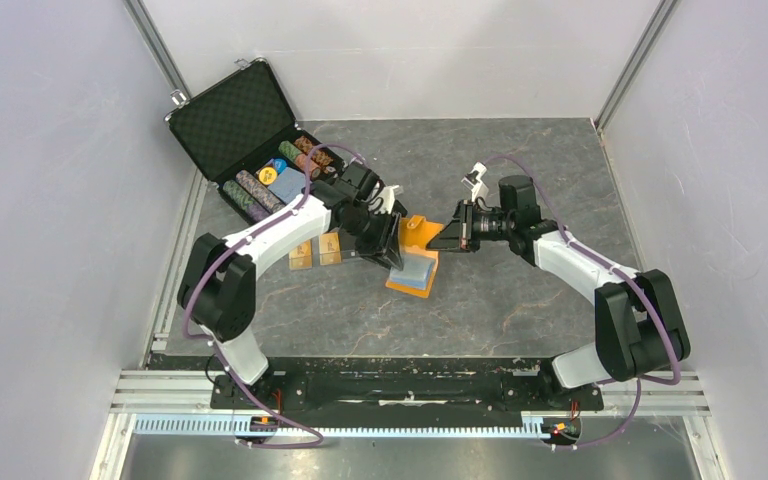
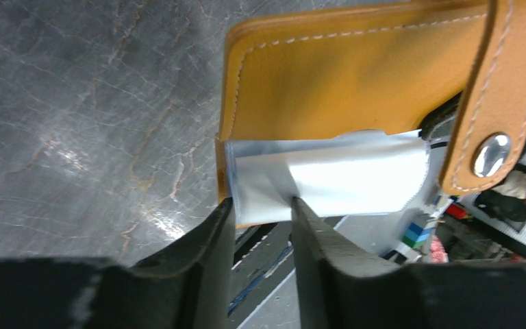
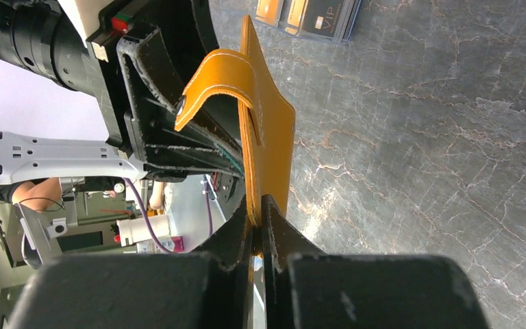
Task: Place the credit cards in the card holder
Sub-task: Open the card holder.
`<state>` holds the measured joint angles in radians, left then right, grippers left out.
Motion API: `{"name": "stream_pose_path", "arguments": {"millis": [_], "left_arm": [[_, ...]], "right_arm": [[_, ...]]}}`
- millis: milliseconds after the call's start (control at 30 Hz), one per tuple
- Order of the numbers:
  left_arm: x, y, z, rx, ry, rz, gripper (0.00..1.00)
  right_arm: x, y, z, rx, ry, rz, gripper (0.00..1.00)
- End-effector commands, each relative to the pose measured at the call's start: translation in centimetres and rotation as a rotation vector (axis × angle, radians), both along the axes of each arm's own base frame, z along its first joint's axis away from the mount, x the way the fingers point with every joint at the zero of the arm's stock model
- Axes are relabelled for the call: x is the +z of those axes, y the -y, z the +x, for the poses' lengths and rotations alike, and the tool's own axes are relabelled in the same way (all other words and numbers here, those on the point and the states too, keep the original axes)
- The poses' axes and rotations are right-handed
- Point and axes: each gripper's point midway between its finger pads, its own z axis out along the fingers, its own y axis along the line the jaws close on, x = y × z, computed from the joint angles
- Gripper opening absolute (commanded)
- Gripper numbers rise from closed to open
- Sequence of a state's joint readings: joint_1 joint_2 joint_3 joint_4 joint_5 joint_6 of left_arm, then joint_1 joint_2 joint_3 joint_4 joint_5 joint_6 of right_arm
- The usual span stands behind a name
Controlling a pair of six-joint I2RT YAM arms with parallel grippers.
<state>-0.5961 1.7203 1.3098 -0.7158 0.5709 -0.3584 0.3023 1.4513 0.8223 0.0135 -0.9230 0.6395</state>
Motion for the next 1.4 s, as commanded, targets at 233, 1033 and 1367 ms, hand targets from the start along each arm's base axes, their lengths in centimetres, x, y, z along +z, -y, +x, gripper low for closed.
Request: {"name": "stream_pose_path", "arguments": {"millis": [233, 1033, 1367], "left_arm": [[3.2, 1.0, 0.7, -0.093, 0.129, -0.037, 0.33], [5.8, 1.7, 0.7, -0.122, 0.169, -0.094, 0.40], [7.6, 3.7, 1.8, -0.038, 0.147, -0.273, 0.52]], "right_arm": [[0.1, 0.0, -0.3, 0.015, 0.031, 0.007, 0.00], [-0.4, 0.1, -0.8, 0.023, 0.022, 0.003, 0.00], [-0.4, 0.2, -1.1, 0.028, 0.010, 0.006, 0.00]]}}
